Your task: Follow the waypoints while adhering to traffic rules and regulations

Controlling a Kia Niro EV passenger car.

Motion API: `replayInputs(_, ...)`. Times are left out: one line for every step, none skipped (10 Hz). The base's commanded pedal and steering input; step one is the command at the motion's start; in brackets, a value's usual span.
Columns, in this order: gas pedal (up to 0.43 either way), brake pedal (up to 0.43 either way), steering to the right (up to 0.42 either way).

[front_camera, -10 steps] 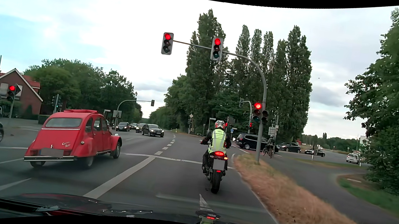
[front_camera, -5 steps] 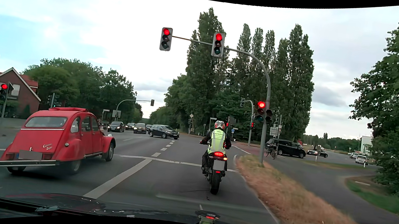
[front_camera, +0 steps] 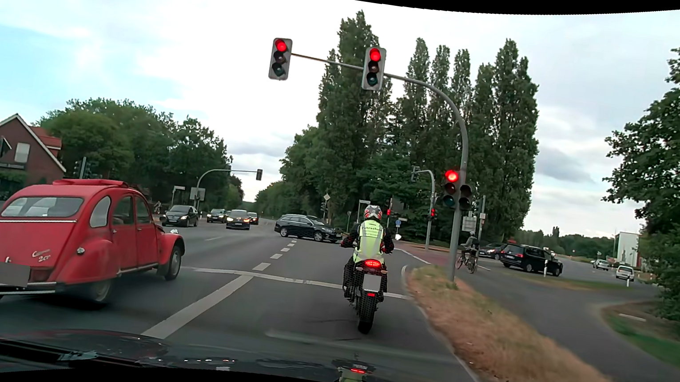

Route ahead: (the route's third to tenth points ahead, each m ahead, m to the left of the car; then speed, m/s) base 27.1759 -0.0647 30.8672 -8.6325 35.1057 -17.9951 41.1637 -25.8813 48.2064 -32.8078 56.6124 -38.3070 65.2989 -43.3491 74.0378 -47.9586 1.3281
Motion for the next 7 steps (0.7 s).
replayInputs(0.0, 0.098, -0.005)
replayInputs(0.0, 0.104, -0.005)
replayInputs(0.0, 0.11, -0.005)
replayInputs(0.0, 0.122, -0.004)
replayInputs(0.0, 0.134, -0.003)
replayInputs(0.0, 0.14, -0.002)
replayInputs(0.0, 0.146, -0.002)
